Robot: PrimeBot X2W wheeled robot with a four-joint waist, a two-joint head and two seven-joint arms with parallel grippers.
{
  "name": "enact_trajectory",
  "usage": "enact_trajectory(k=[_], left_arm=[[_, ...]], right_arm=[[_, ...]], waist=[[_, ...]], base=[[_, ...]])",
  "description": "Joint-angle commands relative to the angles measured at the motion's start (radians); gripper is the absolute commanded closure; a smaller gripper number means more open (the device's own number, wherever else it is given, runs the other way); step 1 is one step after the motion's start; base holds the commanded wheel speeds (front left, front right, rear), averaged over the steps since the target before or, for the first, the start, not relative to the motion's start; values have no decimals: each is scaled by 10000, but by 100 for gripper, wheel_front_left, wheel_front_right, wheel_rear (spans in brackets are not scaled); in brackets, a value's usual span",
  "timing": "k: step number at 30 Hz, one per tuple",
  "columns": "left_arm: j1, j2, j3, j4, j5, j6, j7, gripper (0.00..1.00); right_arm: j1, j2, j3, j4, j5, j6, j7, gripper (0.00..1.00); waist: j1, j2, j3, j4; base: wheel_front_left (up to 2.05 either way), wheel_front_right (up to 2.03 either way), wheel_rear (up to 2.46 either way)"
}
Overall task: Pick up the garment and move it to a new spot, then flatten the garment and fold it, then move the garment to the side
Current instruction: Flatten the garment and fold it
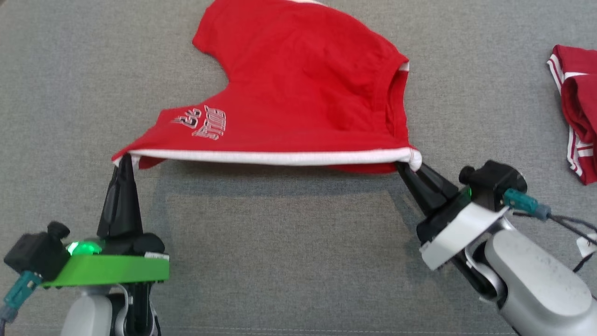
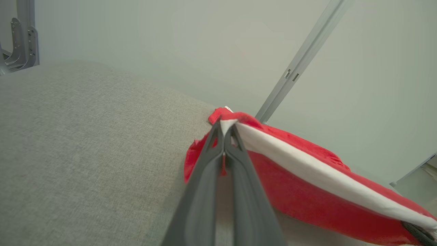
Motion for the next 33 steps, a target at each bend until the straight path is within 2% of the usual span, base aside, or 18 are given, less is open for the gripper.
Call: enact_trajectory(k=[1, 11, 21, 26, 33], left_arm=[[571, -141, 185, -174, 105, 20, -31, 100], [3107, -703, 641, -1279, 475, 20, -31, 100], [4173, -643, 1012, -1913, 324, 20, -31, 100], [3364, -400, 728, -1377, 160, 20, 33, 100], [968, 184, 158, 963, 115, 20, 223, 100]], right_arm=[[712, 75, -205, -251, -154, -9, -22, 100], [3736, 343, -469, -1415, -483, -9, -22, 100], [4975, 260, -147, -2570, -175, -9, 312, 100], [4584, 477, -27, -2432, -99, -9, 469, 100], [3701, 1060, -271, -1241, 76, -9, 306, 100]], waist=[[1, 71, -733, -93], [1, 71, -1896, -391], [1, 71, -2219, -709], [1, 71, -2138, -826], [1, 71, -1832, -966]], base=[[0, 0, 0], [0, 0, 0], [0, 0, 0], [0, 0, 0], [0, 0, 0]])
